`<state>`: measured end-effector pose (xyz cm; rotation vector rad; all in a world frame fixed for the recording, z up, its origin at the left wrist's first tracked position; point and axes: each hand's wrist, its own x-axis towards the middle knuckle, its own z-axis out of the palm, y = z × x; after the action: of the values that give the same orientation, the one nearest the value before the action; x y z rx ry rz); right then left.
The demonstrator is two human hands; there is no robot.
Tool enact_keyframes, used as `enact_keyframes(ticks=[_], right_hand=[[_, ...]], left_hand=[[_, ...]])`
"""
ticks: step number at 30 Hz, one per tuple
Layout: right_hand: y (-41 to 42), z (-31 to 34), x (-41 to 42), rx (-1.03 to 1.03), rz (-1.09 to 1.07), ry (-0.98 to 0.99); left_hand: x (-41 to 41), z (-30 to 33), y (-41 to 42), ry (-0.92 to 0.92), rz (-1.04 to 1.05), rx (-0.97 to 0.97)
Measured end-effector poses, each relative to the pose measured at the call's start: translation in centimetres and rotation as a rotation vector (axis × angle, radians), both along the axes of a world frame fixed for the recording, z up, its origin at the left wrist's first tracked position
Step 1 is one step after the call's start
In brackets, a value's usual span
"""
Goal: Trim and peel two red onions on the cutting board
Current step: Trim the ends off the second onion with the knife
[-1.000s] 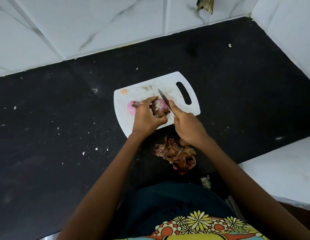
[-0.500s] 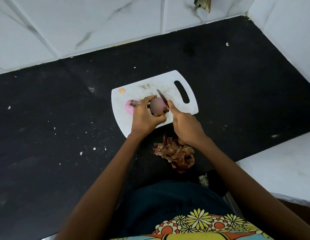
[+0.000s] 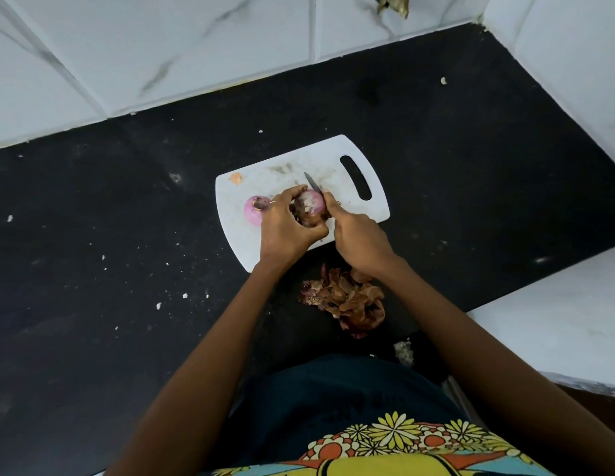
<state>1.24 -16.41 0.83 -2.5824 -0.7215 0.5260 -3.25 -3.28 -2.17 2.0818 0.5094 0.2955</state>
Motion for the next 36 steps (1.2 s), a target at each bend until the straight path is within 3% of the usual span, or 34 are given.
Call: enact_keyframes(ticks=[14,25,29,32,36], right_hand=[[-1.2,-1.3,-1.6,-0.079,-0.006,-0.039],[-3.0,-1.9,-3.2,-0.144,0.025,-0.089],[-3.6,-1.9,-2.6,0.07,-0.036,-0.05],[-4.1,-1.7,-2.2,0.291,-0.181,-0.184],[-3.5,-1.1,-0.2,0.204,-0.307,-0.202]], left_hand=[[-0.2,0.0,0.0,-0.01,-0.005,0.042],[-1.5,0.3,-0.8,-0.01,0.081,-0.05],[-2.1,0.0,-1.7,-0.068,0.101,-0.09],[-2.0,-0.1,-1.7,-0.076,0.115,-0.11],[-1.9,-0.6,-1.4,-0.069,0.105,-0.078]])
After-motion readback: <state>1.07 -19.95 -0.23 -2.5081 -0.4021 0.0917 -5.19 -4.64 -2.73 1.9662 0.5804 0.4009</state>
